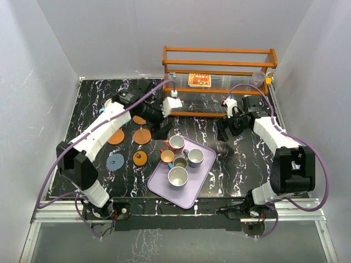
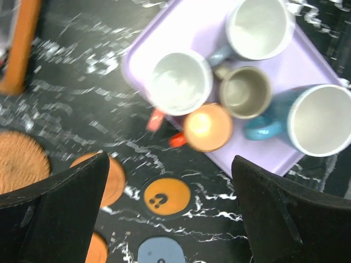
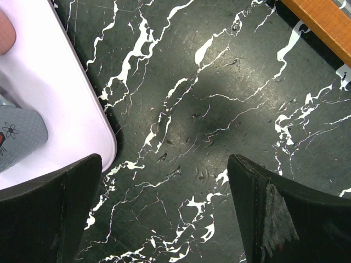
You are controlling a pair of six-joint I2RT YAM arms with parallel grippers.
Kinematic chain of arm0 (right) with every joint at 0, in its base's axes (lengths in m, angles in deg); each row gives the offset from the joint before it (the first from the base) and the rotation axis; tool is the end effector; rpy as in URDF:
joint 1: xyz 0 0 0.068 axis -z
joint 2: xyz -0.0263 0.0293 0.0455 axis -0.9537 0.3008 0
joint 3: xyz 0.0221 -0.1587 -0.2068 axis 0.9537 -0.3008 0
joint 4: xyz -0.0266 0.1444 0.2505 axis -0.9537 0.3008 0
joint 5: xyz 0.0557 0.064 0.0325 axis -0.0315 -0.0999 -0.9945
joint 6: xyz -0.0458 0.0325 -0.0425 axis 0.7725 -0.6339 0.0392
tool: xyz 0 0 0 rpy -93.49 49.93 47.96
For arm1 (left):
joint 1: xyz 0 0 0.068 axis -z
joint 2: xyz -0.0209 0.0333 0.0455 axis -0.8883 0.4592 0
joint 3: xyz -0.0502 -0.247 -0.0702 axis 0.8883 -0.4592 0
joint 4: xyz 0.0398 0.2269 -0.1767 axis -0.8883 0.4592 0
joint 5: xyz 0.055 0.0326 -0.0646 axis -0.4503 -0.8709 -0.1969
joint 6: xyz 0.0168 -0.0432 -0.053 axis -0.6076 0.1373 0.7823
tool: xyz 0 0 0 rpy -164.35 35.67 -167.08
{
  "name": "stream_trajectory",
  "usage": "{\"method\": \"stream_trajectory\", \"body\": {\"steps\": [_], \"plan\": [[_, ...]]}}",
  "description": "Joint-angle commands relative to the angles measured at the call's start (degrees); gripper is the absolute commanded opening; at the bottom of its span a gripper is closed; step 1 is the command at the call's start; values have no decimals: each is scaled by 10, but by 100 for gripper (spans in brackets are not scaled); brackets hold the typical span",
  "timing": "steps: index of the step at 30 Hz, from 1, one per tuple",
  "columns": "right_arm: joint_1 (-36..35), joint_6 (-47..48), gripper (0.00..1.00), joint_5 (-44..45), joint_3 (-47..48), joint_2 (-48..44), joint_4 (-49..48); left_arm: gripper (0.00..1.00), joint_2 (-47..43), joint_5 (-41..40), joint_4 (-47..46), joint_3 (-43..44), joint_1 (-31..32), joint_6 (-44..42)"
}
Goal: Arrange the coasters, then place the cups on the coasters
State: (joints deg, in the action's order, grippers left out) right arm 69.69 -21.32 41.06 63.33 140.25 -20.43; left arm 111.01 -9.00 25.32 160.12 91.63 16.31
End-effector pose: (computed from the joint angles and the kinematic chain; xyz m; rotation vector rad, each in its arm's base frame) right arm 0.3286 0.0423 0.1842 -0.7414 2.4407 0.4838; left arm 0.3286 -0.2130 0.3134 1.4568 1.9796 -0.5732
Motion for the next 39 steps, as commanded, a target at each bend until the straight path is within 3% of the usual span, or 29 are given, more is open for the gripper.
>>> {"method": "stream_trajectory", "body": {"steps": [1,8,17,39], "plan": [[4,1,98,-7,7,-13,-14,93,-51,45,3,-23,76,-37],[8,2,98,-1,4,-11,-16,93,-23,59,27,-9,154,-60],[16,1,98,1,2,-11,-17,84,-7,46,0,-36,232,-79],[21,2,98,-6,2,-2,-16,48,69,-34,49,-52,339,-215]]}}
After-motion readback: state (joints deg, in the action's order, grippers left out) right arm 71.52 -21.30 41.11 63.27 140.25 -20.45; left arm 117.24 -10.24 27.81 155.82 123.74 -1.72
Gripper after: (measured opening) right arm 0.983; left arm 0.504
